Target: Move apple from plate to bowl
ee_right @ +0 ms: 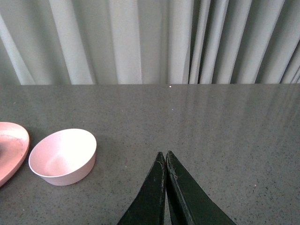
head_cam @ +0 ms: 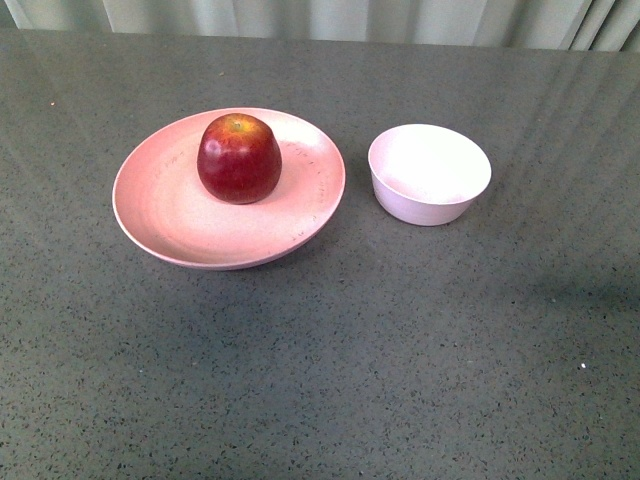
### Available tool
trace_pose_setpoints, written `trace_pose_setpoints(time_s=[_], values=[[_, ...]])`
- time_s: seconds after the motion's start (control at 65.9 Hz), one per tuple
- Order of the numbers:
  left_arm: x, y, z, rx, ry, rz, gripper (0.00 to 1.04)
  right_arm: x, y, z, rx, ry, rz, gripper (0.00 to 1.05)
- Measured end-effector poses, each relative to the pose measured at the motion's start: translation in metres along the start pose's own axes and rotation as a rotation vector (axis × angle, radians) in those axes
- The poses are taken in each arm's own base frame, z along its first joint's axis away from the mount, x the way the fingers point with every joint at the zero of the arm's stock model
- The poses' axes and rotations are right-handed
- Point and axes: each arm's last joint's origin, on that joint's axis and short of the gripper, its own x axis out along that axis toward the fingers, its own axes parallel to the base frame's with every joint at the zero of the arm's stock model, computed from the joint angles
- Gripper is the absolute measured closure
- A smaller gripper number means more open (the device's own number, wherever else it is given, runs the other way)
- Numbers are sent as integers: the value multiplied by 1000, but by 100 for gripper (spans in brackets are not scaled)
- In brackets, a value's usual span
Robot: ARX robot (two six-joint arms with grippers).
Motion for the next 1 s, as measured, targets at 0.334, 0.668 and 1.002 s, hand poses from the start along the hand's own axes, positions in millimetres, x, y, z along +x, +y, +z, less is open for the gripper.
trace_pose_setpoints(time_s=[0.334, 0.668, 1.002], values=[[0, 0, 0, 0, 0, 0, 9, -16, 0, 6, 0, -18, 0, 103], [0, 0, 0, 0, 0, 0, 9, -26, 0, 8, 0, -24, 0, 103], [0, 0, 0, 0, 0, 0, 9, -34, 0, 7, 0, -25, 0, 103]])
